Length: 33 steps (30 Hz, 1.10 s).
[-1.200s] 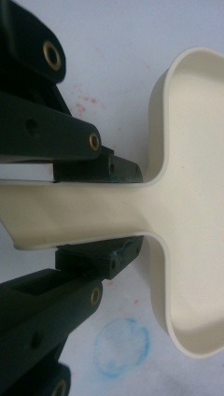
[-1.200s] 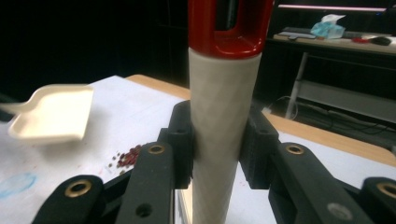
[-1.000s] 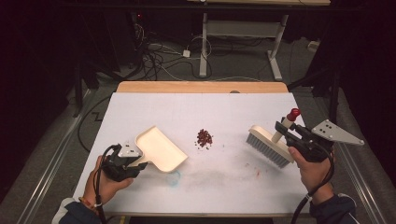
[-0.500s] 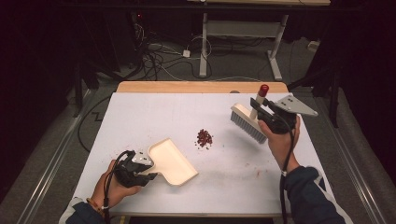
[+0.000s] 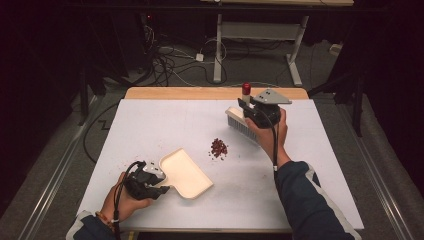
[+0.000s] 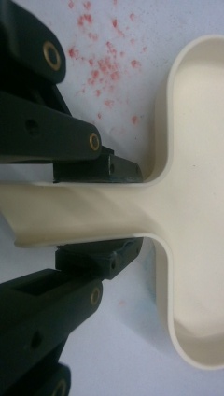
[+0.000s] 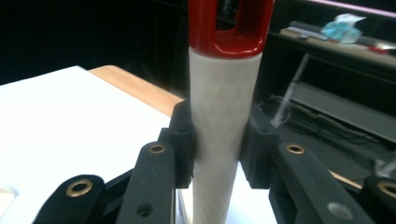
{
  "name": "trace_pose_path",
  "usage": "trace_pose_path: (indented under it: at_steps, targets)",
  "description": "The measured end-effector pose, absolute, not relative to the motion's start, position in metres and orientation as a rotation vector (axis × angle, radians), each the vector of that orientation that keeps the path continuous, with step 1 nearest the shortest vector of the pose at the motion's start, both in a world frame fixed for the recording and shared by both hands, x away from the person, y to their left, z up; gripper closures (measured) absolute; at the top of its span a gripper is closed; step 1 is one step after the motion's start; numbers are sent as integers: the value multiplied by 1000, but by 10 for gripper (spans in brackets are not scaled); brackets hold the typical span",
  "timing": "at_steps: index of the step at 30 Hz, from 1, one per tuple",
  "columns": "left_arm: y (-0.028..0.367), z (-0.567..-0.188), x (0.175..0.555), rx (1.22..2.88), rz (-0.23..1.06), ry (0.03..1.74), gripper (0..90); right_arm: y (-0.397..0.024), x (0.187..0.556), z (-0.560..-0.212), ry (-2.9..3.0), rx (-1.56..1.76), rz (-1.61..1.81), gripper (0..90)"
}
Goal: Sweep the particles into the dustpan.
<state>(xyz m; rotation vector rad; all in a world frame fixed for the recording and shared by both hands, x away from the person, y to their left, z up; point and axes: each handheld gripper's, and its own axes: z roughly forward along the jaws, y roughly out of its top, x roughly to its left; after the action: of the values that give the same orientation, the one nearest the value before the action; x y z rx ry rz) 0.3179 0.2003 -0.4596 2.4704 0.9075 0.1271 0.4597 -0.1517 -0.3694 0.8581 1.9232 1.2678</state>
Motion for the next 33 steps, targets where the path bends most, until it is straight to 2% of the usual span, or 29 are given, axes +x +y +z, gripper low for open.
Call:
trace_pose_path:
  at_steps: [9,16,26,33]
  targets:
    - [191,-460,321,2499,144,911,640,-130,456,-381,1962,851,1312,700]
    - [182,-457,324,2530,149,938,640,-110,433,-387,2013,802,1302,697]
    - [170,-458,329,2551,143,959,640,-108,412,-391,2035,804,1307,694]
    - [159,-459,330,2566,146,991,640,-103,384,-392,2069,764,1362,694]
